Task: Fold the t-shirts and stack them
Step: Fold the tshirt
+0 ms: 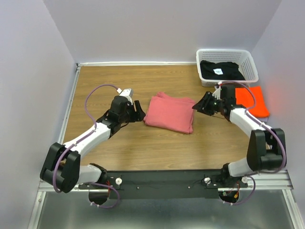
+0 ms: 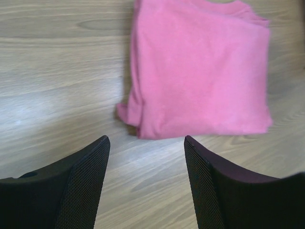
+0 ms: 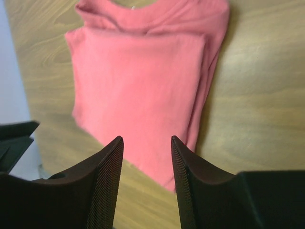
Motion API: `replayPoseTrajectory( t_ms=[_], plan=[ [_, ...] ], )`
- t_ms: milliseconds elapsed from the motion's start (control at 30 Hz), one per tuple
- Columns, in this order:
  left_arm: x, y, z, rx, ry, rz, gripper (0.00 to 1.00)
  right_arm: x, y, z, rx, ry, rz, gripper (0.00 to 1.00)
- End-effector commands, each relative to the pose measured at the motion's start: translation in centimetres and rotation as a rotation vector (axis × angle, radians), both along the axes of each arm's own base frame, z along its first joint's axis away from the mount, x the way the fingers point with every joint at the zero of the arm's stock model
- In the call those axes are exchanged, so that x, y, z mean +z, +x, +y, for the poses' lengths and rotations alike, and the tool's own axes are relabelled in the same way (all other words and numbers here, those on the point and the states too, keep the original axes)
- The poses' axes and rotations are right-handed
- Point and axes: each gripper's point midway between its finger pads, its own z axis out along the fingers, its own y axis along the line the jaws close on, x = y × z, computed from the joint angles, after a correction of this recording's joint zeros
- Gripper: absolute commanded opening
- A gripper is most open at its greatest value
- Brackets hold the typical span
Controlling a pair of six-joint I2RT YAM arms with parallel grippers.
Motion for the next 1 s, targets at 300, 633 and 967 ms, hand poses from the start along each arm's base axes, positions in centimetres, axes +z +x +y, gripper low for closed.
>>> replayPoseTrajectory(
  t_ms=[300, 633, 967],
  plan=[
    [3.6, -1.3, 2.8, 0.062, 0.281, -0.177, 0.65, -6.8, 6.0, 1.4, 0.099, -0.241, 0.095, 0.45],
    [5.2, -3.7, -2.4, -0.072, 0.33, -0.261, 0.63, -7.4, 6.0, 8.4, 0.249, -0.267, 0.102, 0.4],
    [4.4, -6.8, -13.5, -0.415, 0.467, -0.374, 0.64, -2.3, 3.7, 1.8, 0.028, -0.352, 0.081, 0.61]
  ],
)
